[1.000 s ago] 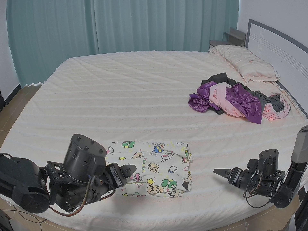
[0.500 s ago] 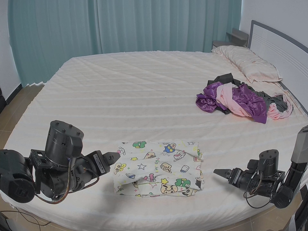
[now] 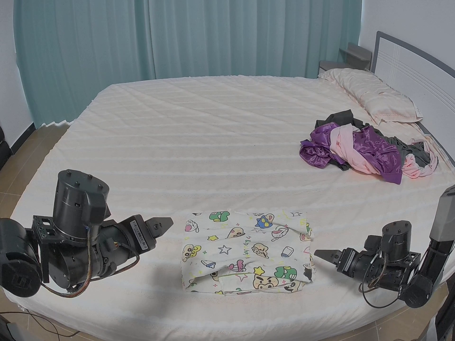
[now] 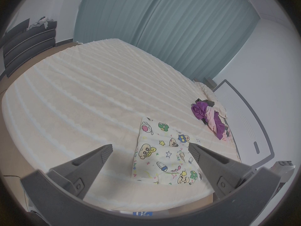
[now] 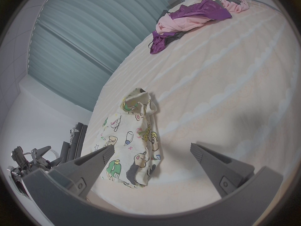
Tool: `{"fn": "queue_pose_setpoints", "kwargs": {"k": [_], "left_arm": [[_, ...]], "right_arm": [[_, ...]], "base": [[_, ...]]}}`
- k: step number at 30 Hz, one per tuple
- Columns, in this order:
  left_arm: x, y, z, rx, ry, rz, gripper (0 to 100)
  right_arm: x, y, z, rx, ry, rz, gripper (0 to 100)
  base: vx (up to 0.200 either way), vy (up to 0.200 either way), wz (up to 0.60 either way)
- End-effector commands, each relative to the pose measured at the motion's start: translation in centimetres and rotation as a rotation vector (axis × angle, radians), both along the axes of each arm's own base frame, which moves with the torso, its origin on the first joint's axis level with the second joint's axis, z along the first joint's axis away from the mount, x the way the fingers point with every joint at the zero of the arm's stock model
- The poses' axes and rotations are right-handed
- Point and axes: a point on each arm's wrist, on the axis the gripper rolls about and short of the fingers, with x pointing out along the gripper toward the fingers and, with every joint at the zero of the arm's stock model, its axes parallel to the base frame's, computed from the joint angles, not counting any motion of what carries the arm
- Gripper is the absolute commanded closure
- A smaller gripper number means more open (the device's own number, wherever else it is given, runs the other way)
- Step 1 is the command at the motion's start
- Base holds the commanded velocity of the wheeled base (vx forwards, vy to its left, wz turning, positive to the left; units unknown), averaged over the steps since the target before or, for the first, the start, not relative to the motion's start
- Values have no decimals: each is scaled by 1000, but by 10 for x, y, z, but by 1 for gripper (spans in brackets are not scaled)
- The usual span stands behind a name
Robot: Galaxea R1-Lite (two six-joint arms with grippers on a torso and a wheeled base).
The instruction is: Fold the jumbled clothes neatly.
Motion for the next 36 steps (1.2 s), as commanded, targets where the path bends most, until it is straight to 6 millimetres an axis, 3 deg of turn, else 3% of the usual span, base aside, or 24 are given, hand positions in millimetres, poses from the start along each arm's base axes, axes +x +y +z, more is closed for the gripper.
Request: {"fn": "queue_pose_setpoints", "kwargs": {"k": [1, 7, 21, 36], "left_arm": [[4, -3, 2, -2, -4, -1, 0], [10, -8, -8, 25, 28, 1, 0], [8, -6, -19, 47, 60, 6, 0], [9, -9, -25, 42, 87, 16, 0]], "right_arm": [[1, 2, 2, 2, -14, 5, 0], [3, 5, 3, 8, -25, 23, 0], [11, 39, 3, 19, -61, 135, 0], [3, 51, -20, -22, 21, 193, 0]], "base": [[0, 0, 0], [0, 0, 0], [0, 0, 0], [0, 0, 0]]}}
